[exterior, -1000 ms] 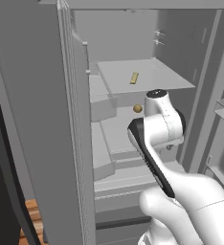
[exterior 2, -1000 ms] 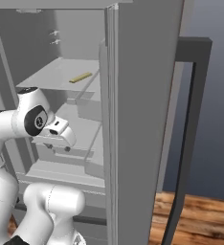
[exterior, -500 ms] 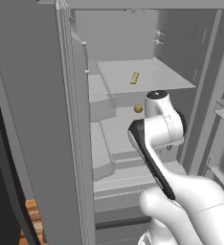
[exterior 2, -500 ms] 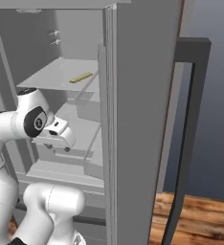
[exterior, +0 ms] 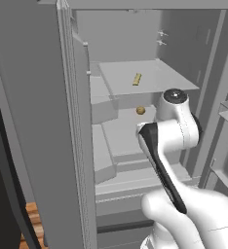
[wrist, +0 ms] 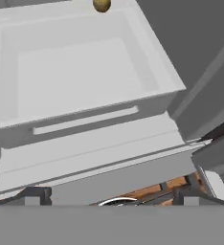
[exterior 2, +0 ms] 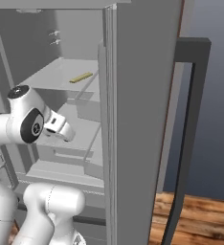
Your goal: Retrieve the butter from the fridge and place it on a plate on the dining table. Then retrieve the butter knife by the fridge and place it near the plate.
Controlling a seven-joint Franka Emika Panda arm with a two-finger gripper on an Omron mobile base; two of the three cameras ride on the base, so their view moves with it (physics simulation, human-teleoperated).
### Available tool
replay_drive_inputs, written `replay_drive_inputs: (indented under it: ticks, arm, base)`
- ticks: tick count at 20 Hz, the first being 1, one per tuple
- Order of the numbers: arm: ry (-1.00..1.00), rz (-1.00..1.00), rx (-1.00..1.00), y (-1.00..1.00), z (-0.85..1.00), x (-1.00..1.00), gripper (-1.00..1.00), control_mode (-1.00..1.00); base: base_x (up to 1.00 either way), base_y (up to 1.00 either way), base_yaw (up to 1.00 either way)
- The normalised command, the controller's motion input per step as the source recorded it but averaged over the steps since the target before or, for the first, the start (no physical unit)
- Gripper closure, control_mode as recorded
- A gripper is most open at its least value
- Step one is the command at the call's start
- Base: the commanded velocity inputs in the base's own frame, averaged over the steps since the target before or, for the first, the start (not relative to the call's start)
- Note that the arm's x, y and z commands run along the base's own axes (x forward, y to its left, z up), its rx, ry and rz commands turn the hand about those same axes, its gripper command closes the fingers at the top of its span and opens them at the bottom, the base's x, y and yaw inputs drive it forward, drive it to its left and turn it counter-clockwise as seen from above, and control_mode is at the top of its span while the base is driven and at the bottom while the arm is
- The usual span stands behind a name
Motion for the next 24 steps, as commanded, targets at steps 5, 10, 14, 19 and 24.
replay_drive_inputs:
  ticks: [5, 10, 14, 19, 24]
  arm:
    - [-0.26, -0.04, 0.00, 0.00, 0.99, 0.00, -1.00, -1.00]
    - [-0.30, -0.04, 0.00, 0.17, 0.84, 0.03, -1.00, -1.00]
    - [-0.19, 0.00, 0.00, 0.03, 0.71, 0.23, -1.00, -1.00]
    - [-0.02, 0.00, 0.00, 0.00, 0.61, 0.54, -1.00, -1.00]
    - [0.13, -0.01, 0.00, 0.02, 0.34, 0.81, -1.00, -1.00]
  base:
    - [0.00, 0.00, 0.00]
    - [0.00, 0.00, 0.00]
    - [0.00, 0.00, 0.00]
    - [0.00, 0.00, 0.00]
    - [0.00, 0.00, 0.00]
